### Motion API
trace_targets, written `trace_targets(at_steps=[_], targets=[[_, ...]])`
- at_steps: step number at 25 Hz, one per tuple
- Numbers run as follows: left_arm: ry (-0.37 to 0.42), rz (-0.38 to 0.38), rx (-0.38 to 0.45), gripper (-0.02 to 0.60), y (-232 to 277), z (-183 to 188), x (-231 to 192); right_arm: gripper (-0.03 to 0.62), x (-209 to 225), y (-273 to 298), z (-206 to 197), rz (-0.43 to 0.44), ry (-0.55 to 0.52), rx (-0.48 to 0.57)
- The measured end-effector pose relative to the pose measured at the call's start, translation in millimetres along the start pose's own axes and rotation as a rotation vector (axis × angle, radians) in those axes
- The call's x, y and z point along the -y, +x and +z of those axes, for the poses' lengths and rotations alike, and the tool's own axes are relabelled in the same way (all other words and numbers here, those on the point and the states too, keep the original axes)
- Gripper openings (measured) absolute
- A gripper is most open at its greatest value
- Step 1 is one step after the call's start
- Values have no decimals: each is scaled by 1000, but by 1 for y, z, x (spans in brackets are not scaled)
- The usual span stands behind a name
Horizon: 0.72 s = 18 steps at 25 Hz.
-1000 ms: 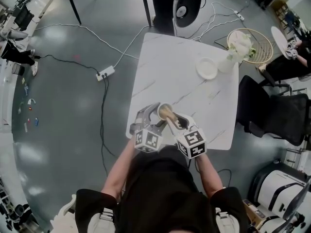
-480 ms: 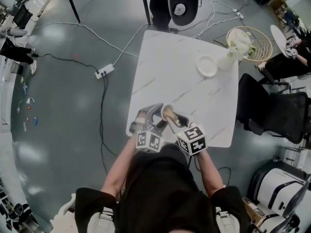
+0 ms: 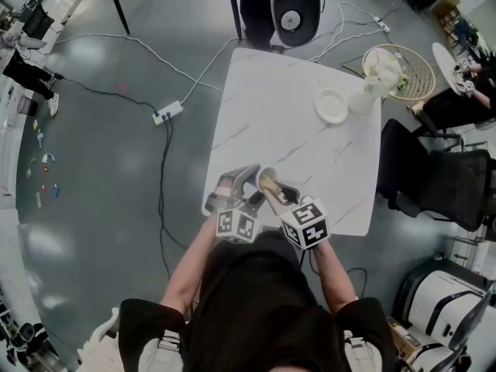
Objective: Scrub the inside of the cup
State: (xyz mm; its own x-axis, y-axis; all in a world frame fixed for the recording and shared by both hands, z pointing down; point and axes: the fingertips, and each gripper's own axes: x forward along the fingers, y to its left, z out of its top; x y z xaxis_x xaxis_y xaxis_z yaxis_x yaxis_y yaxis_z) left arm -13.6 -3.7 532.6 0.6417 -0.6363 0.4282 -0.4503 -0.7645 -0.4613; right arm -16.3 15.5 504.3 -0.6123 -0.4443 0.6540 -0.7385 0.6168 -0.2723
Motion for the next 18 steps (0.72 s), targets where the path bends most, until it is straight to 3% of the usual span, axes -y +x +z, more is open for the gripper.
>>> trace_targets(at_steps=[18], targets=[[-16,-2,19,313,-3,9,-1,104,3,-6,4,-4,1,20]])
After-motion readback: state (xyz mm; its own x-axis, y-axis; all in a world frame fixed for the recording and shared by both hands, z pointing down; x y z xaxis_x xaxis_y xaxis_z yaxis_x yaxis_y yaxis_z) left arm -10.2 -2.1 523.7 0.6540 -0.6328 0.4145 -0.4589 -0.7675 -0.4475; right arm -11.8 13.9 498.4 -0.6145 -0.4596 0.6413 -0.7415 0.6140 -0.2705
